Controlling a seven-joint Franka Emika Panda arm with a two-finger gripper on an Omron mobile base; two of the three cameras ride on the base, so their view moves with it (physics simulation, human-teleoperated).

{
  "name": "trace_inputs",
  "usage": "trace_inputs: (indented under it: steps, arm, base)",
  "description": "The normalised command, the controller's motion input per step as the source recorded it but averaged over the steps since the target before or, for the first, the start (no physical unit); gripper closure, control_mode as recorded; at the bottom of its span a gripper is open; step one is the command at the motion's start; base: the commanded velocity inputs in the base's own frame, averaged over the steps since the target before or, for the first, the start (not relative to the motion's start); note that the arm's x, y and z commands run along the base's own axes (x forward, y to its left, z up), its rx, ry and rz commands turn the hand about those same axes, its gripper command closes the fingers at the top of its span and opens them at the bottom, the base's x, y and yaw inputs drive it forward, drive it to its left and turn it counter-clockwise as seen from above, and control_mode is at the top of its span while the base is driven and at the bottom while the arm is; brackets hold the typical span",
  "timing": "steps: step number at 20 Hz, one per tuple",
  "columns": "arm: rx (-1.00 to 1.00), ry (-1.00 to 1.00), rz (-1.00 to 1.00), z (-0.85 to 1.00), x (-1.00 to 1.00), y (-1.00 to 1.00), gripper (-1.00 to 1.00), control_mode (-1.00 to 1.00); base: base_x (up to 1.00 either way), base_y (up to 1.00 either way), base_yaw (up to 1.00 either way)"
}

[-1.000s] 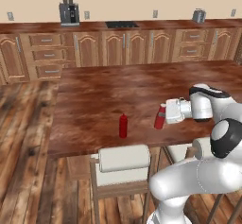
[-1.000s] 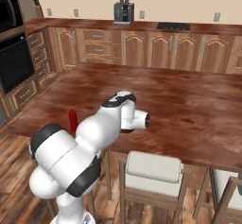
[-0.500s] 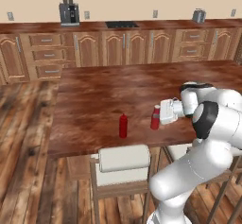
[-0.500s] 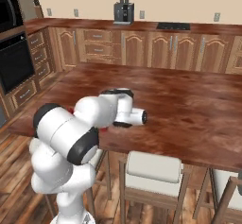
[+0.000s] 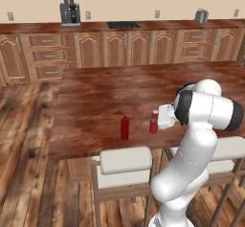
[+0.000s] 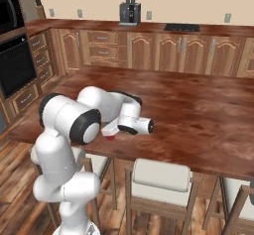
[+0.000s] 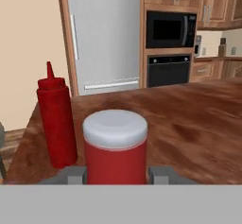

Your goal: The dining table condiment station is running low on ketchup. Refill the condiment station by opening the cabinet and taking the ketchup from the cabinet and placing it on the dining table.

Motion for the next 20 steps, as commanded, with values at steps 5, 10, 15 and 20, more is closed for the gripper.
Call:
trace_inputs:
  steps: [5,10,15,20]
  arm:
    - [0.0,0.0,0.0,-0.41,0.31,0.0,1.0,-1.0]
    - [0.0,-0.01,0.0,-0.43,0.13,0.0,1.0,-1.0]
    - [-0.06,-0.11,0.02,-0.39,-0.24,0.08,1.0,-1.0]
    - [-0.07,-0.06,0.0,-0.25,-0.23,0.11,-1.0,-1.0]
  base:
    - [0.0,0.0,0.0]
    - [0.0,0.0,0.0]
    - [0.0,0.0,0.0]
    - [0.0,0.0,0.0]
